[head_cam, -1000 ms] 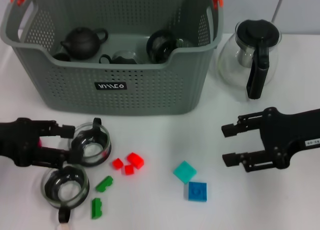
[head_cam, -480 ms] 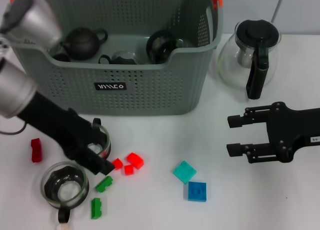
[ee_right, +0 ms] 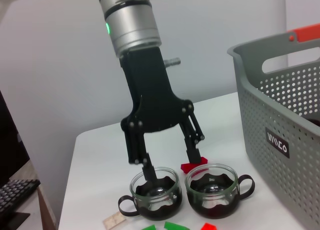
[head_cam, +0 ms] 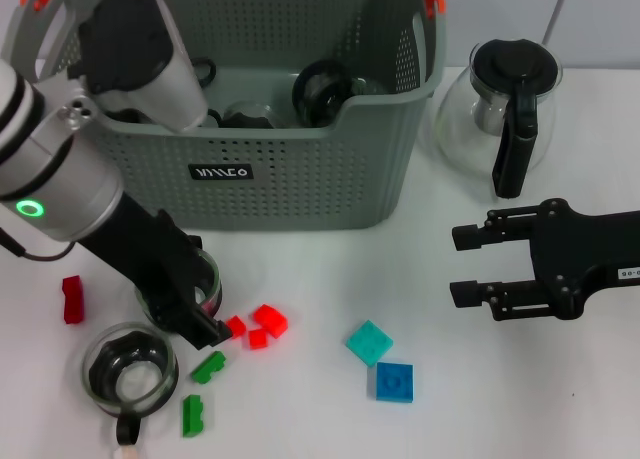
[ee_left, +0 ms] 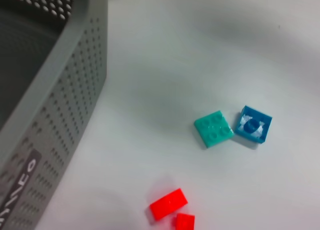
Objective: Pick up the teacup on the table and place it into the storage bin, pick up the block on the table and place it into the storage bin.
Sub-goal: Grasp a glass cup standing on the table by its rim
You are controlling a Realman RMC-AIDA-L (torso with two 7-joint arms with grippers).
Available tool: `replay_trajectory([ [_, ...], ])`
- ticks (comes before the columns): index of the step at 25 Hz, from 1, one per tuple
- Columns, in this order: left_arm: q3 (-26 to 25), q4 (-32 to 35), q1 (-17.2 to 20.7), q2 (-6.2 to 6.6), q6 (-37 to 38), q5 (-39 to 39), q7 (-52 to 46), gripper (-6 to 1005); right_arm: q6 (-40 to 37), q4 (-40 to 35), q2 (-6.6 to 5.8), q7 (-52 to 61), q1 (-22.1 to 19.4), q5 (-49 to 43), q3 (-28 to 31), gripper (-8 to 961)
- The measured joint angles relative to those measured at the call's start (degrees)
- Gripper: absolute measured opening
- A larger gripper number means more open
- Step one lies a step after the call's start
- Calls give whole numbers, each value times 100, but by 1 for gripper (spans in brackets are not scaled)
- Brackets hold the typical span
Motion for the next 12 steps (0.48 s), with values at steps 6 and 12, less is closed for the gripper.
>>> replay_trajectory([
  [6,383,298,125,8,-675,91,-98,796,-1,12,-11,1,-12,0,11,688],
  [12,651,604,164,14,-1055,191,-137,796,-5,83,-21,-10,1,-9,62,689],
])
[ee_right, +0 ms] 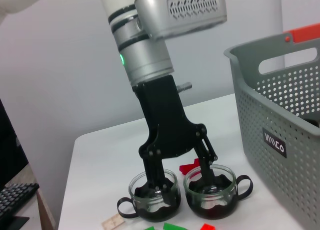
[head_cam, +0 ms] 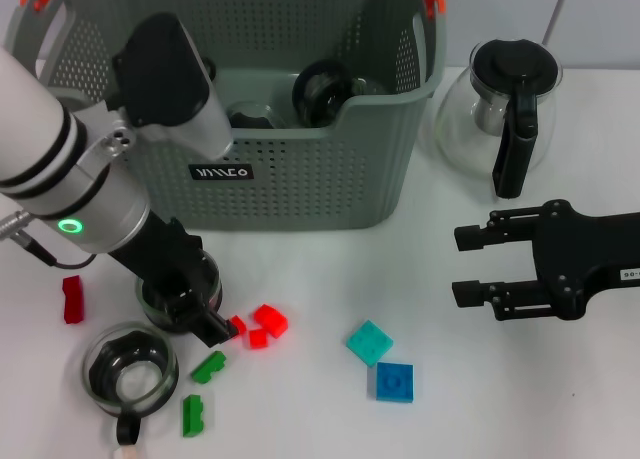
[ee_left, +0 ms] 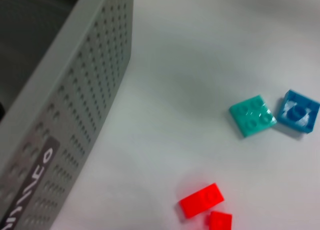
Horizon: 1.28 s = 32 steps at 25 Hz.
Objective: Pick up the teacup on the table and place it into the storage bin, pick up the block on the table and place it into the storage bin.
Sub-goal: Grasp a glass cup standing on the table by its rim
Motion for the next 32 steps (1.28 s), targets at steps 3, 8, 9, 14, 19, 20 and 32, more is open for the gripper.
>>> replay_trajectory([
  [3,171,91,32,-1,-184,128,-62,795,-1,9,-1,-16,0,-3,28,689],
  [8,259,405,6,5,-470,305,-122,793,22,49,-1,-32,-1,-9,34,689],
  [9,260,455,-6,6,-509,335,-124,792,29,50,-1,-33,-2,-10,34,689],
  [14,280,632,-46,-6,-694,527,-153,779,44,56,-1,-41,-1,-17,32,689],
  [19,348,789,-90,1,-793,593,-212,762,58,58,-1,-42,-2,-16,31,688],
  [20,358,797,-90,1,-799,607,-216,758,59,57,-1,-42,-2,-16,31,688],
  [32,624,831,-101,-1,-878,722,-277,657,71,124,-2,-63,-2,-21,31,689],
])
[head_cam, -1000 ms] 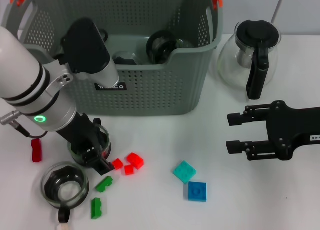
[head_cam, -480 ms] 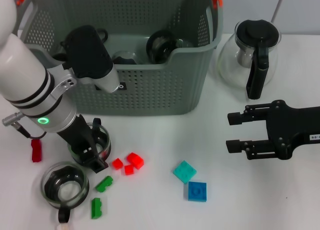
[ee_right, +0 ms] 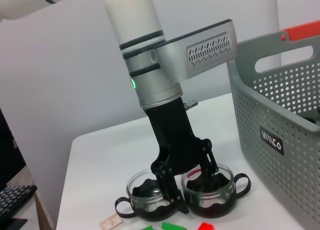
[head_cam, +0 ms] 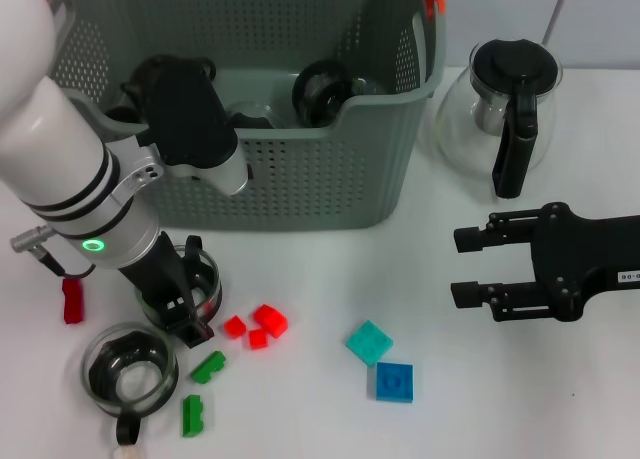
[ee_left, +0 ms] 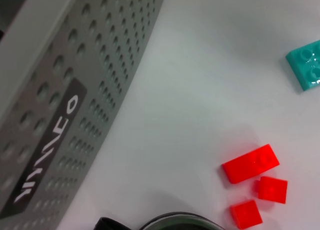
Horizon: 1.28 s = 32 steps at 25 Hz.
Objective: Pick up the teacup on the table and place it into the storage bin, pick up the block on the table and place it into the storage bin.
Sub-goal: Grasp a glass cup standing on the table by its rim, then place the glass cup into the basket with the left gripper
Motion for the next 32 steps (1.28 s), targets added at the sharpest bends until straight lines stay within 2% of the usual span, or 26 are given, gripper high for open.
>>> replay_trajectory([
  [12,161,45,-2,-6,-136,164,-69,619,-1,24,-7,-46,0,-5,0,688],
  [19,91,97,-55,-2,-95,133,-134,597,-2,24,-7,-48,0,-3,1,689],
  [23,125,250,-111,0,-86,154,-143,418,-2,22,-7,-48,0,-4,0,688],
  [29,111,117,-129,0,9,111,-143,119,-2,21,-8,-48,-18,-5,1,689],
  [32,102,72,-155,0,139,101,-136,76,-2,21,-7,-48,-33,2,1,689],
])
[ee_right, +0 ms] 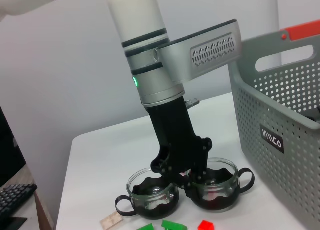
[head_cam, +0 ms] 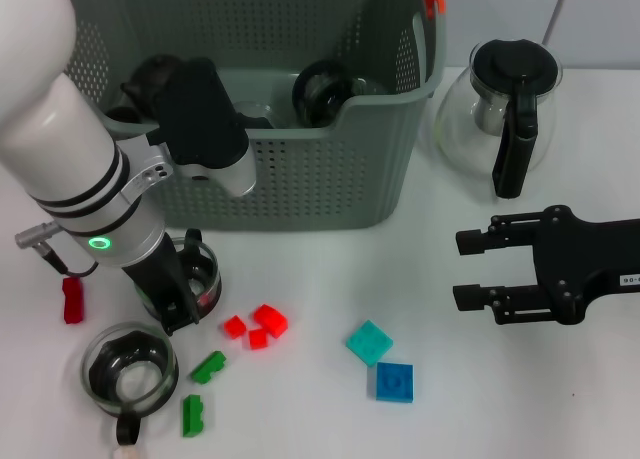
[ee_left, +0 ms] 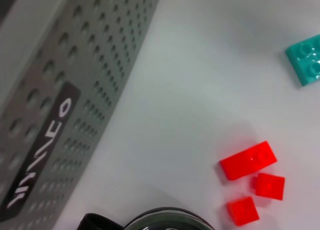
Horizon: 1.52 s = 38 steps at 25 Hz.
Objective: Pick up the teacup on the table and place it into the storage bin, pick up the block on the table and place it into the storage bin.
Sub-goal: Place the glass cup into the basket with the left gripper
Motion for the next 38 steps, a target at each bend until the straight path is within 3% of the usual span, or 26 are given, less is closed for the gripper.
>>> replay_trajectory([
  [7,-95,-267,-11,1,382,-148,53,33,-1,-1,-16,0,-6,10,0,689],
  [16,-1136,-1722,-90,100,2310,-1150,493,33,-8,0,-26,0,7,20,0,688],
  [21,-1359,-1768,-107,236,2369,-1534,589,33,-36,0,-26,17,10,20,0,689],
  [29,-1997,-1774,-124,305,2365,-1679,893,33,-44,0,-26,50,32,27,17,689],
  [38,-3315,-1500,-25,466,2371,-2615,1693,33,-10,61,-31,59,42,29,18,689],
])
